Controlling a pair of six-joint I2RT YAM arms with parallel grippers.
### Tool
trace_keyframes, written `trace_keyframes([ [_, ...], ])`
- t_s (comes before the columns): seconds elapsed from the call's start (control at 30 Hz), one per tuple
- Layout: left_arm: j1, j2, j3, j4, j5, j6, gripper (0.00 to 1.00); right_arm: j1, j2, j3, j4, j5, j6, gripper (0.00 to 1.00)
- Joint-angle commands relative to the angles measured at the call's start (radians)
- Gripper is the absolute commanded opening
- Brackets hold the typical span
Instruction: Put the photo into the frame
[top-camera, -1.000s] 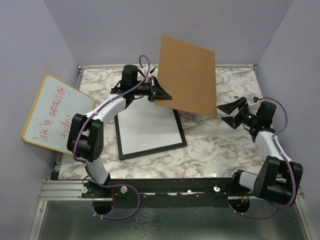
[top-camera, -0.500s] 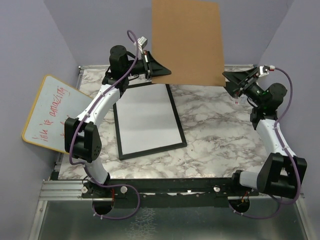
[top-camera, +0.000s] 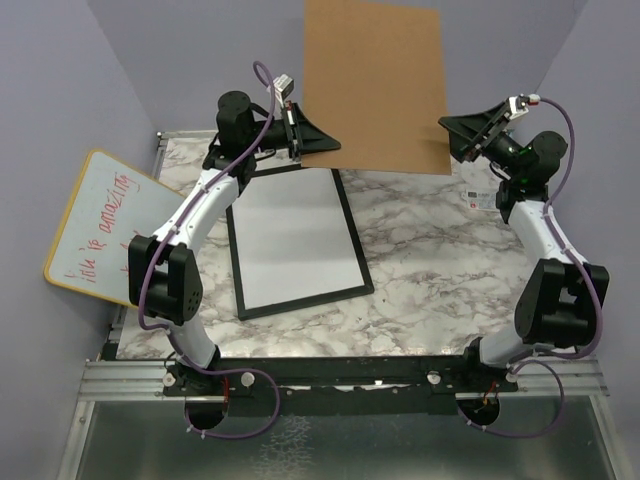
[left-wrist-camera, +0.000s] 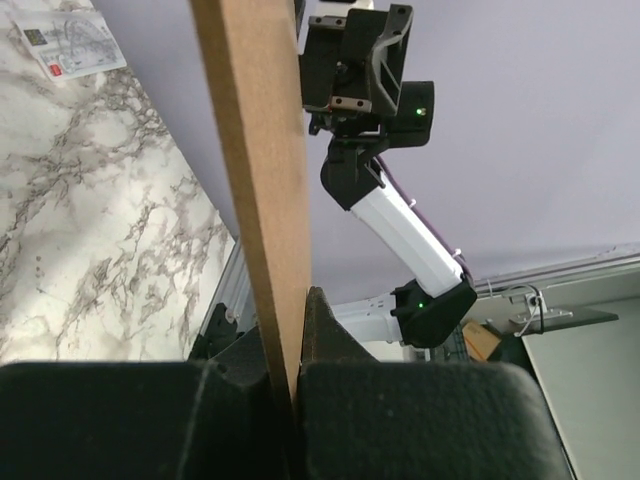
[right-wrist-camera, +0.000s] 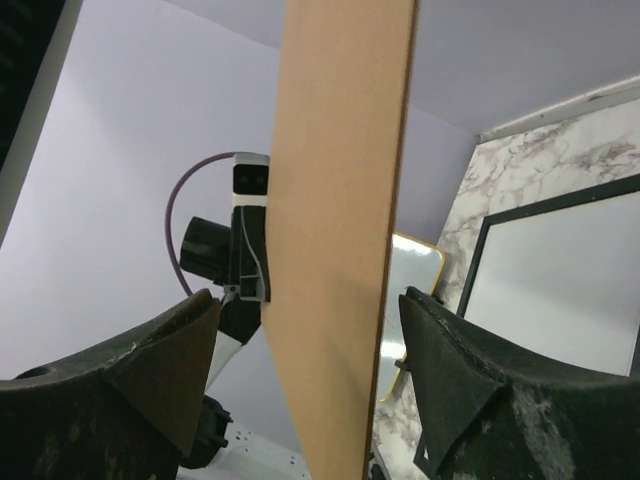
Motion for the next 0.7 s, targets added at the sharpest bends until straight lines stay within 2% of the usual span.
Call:
trace_keyframes([
  [0.0,0.022,-0.068,-0.035,0.093,0.039,0.020,0.00,0.004,0.043,0.063,0.101,-0.067,0.025,0.71],
  [0.17,0.023,-0.090,-0.083,0.093,0.043,0.017,0.00,0.035,0.075,0.107,0.144,-0.097,0.053,0.53],
  [0.27,0.024,-0.100,-0.105,0.094,0.046,0.017,0.00,0.073,0.112,0.147,0.140,-0.124,0.062,0.45],
  [0.4,0.032,-0.117,-0.132,0.094,0.048,0.018,0.00,0.090,0.128,0.125,0.213,-0.111,0.114,0.25],
  [0.5,0.046,-0.132,-0.160,0.094,0.043,0.020,0.00,0.089,0.124,0.108,0.238,-0.107,0.128,0.15],
  [0.6,0.057,-0.145,-0.185,0.094,0.044,0.021,0.00,0.091,0.130,0.102,0.266,-0.112,0.152,0.16],
  [0.67,0.062,-0.151,-0.197,0.094,0.043,0.022,0.00,0.094,0.132,0.100,0.269,-0.122,0.153,0.29],
])
